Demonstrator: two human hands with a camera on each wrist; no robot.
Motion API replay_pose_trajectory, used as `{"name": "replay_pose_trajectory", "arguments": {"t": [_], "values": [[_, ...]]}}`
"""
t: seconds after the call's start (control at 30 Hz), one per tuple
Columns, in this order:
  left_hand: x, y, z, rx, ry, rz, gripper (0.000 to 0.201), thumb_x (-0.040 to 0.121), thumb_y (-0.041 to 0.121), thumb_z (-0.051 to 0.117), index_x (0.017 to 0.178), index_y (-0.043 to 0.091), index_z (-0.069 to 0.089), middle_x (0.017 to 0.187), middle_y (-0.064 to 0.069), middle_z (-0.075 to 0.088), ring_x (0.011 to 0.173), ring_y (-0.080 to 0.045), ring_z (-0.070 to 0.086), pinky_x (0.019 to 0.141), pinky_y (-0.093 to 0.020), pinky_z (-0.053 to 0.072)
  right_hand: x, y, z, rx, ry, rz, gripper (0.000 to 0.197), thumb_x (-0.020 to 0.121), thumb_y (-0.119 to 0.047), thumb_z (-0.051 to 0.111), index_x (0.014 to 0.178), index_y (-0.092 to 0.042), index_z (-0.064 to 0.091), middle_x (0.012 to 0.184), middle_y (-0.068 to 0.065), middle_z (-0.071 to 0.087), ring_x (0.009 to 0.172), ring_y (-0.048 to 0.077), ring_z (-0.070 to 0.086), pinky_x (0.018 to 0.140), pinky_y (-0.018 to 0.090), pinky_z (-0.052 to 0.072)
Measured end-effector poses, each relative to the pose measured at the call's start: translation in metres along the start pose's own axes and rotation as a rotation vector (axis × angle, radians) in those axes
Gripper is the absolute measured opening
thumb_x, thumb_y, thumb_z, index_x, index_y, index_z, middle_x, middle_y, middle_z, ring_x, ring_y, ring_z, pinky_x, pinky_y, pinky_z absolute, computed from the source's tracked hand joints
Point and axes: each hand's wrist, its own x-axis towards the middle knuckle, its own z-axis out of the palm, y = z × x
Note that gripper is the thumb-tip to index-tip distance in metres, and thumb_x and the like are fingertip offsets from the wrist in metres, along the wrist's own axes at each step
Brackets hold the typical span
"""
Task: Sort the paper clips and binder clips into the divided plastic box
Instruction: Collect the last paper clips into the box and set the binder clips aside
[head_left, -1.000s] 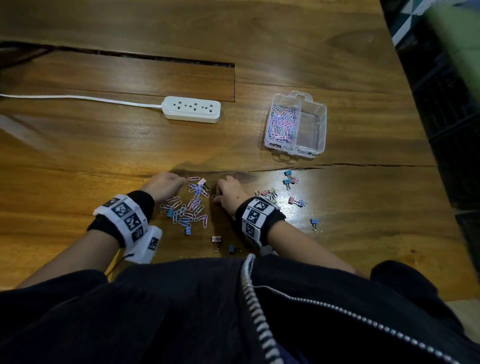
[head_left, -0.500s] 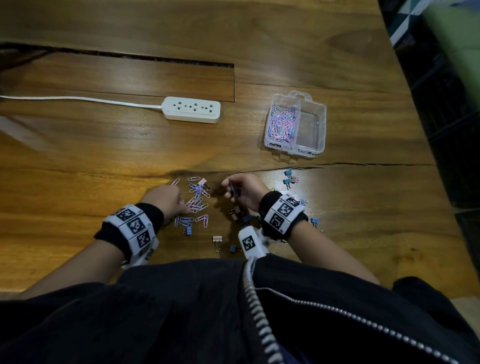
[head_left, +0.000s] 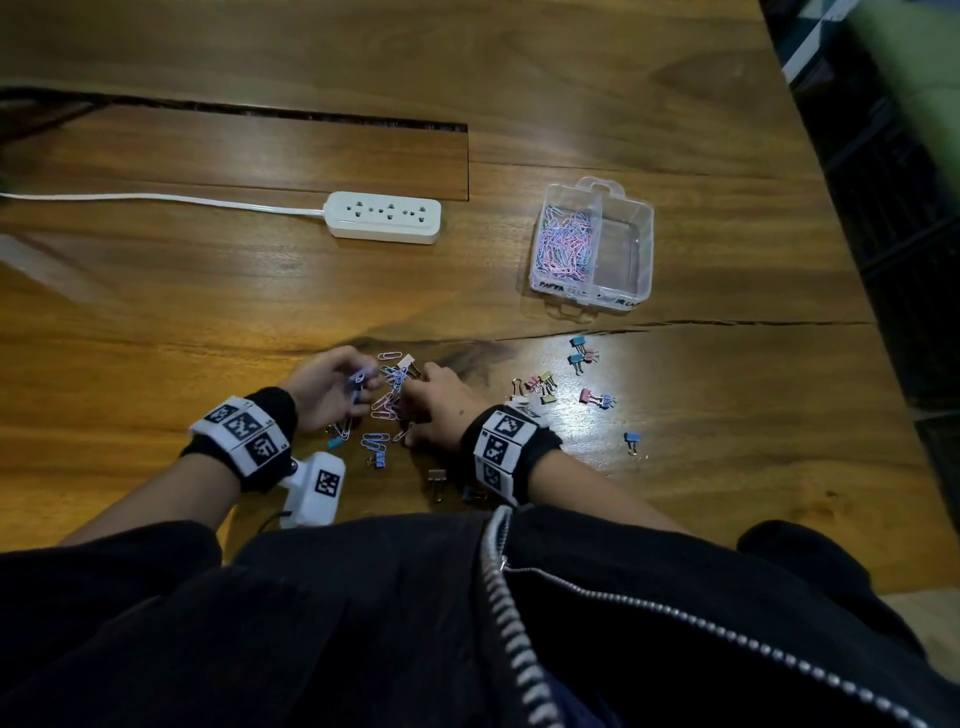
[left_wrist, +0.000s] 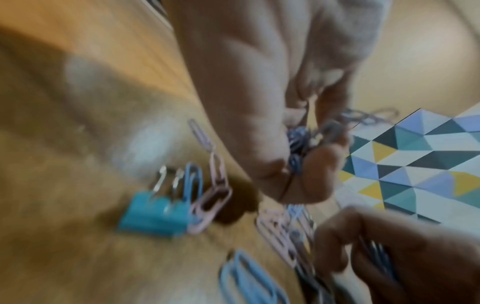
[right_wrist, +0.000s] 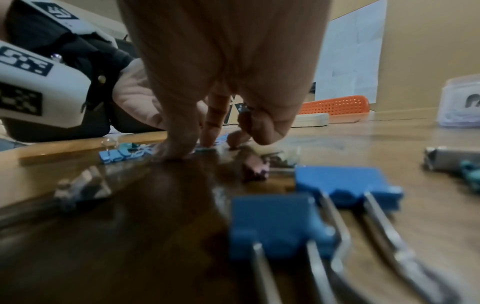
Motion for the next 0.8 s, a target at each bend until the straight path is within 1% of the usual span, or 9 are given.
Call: {"name": "replay_pose_trajectory", "arguments": {"t": [0.07, 0.13, 0.2, 0.27, 0.37, 0.5, 0.63, 0.73, 0.8], "values": [[0.001, -0.006, 0.001, -0.07, -0.007, 0.002, 0.01, 0.074, 0.011, 0.034, 0.064, 0.011, 0.037, 0.062, -0.004, 0.044, 0.042, -0.01, 0.04, 0.034, -0.016, 0.034, 0.001, 0.0, 0.002, 0.025, 0.027, -0.021, 0.044, 0.079, -0.022, 0.068, 0.119, -0.013, 0.052, 0.119, 0.011, 0.043, 0.115, 0.027, 0.043, 0.094, 0.039, 0.042], [0.003, -0.009, 0.0, -0.032, 0.061, -0.004, 0.02, 0.082, 0.014, 0.032, 0.065, 0.011, 0.041, 0.059, -0.003, 0.048, 0.038, -0.009, 0.04, 0.032, -0.013, 0.03, 0.003, 0.001, 0.002, 0.03, 0.042, -0.036, 0.037, 0.083, -0.018, 0.064, 0.117, -0.009, 0.055, 0.119, 0.012, 0.045, 0.114, 0.028, 0.045, 0.095, 0.037, 0.042], [0.004, -0.005, 0.003, 0.136, 0.174, -0.003, 0.029, 0.092, 0.023, 0.035, 0.066, 0.014, 0.044, 0.058, 0.0, 0.045, 0.035, -0.006, 0.037, 0.031, -0.012, 0.027, 0.003, 0.003, 0.001, -0.009, 0.05, -0.039, 0.033, 0.088, -0.016, 0.057, 0.119, -0.007, 0.052, 0.121, 0.013, 0.045, 0.114, 0.028, 0.046, 0.094, 0.037, 0.041], [0.002, 0.0, 0.007, 0.462, 0.321, -0.019, 0.03, 0.093, 0.028, 0.043, 0.065, 0.017, 0.046, 0.058, 0.003, 0.04, 0.039, -0.007, 0.036, 0.038, -0.016, 0.03, 0.001, 0.005, 0.0, -0.07, 0.05, -0.055, 0.032, 0.09, -0.017, 0.053, 0.12, -0.006, 0.049, 0.122, 0.014, 0.045, 0.113, 0.028, 0.046, 0.093, 0.037, 0.042], [-0.001, -0.002, 0.004, 1.12, 0.482, 0.002, 0.022, 0.09, 0.035, 0.051, 0.077, 0.017, 0.053, 0.07, 0.0, 0.048, 0.064, -0.015, 0.046, 0.064, -0.026, 0.039, 0.0, 0.011, 0.0, -0.092, 0.061, -0.038, 0.034, 0.092, -0.022, 0.051, 0.119, -0.002, 0.049, 0.12, 0.015, 0.047, 0.113, 0.029, 0.048, 0.091, 0.037, 0.042], [-0.011, -0.005, 0.006, 1.591, 0.484, -0.11, 0.051, 0.071, 0.056, 0.066, 0.059, 0.012, 0.042, 0.059, 0.0, 0.044, 0.058, -0.015, 0.043, 0.049, -0.023, 0.032, -0.001, 0.018, -0.001, -0.074, 0.098, -0.003, 0.031, 0.092, -0.021, 0.051, 0.116, -0.001, 0.049, 0.117, 0.015, 0.047, 0.109, 0.029, 0.05, 0.09, 0.039, 0.043], [-0.013, -0.007, 0.016, 1.676, 0.482, -0.162, 0.051, 0.067, 0.054, 0.071, 0.064, 0.009, 0.046, 0.063, 0.0, 0.049, 0.069, -0.018, 0.053, 0.057, -0.025, 0.044, -0.001, 0.022, -0.002, -0.034, 0.097, -0.006, 0.025, 0.091, -0.013, 0.05, 0.115, -0.005, 0.048, 0.119, 0.013, 0.049, 0.11, 0.026, 0.048, 0.094, 0.038, 0.044], [-0.007, -0.009, 0.019, 1.585, 0.459, -0.142, 0.035, 0.076, 0.035, 0.07, 0.081, 0.002, 0.059, 0.072, -0.004, 0.058, 0.073, -0.019, 0.053, 0.07, -0.029, 0.05, -0.002, 0.026, -0.002, 0.02, 0.153, 0.029, 0.024, 0.092, -0.011, 0.045, 0.115, -0.006, 0.051, 0.119, 0.013, 0.049, 0.111, 0.026, 0.047, 0.096, 0.037, 0.043], [-0.004, -0.007, 0.019, 1.482, 0.408, -0.102, 0.022, 0.079, 0.024, 0.069, 0.085, 0.004, 0.063, 0.083, -0.01, 0.063, 0.075, -0.019, 0.053, 0.066, -0.027, 0.047, -0.004, 0.028, -0.006, 0.101, 0.227, 0.049, 0.022, 0.093, -0.01, 0.043, 0.111, -0.005, 0.054, 0.116, 0.013, 0.05, 0.109, 0.025, 0.048, 0.091, 0.032, 0.04]]}}
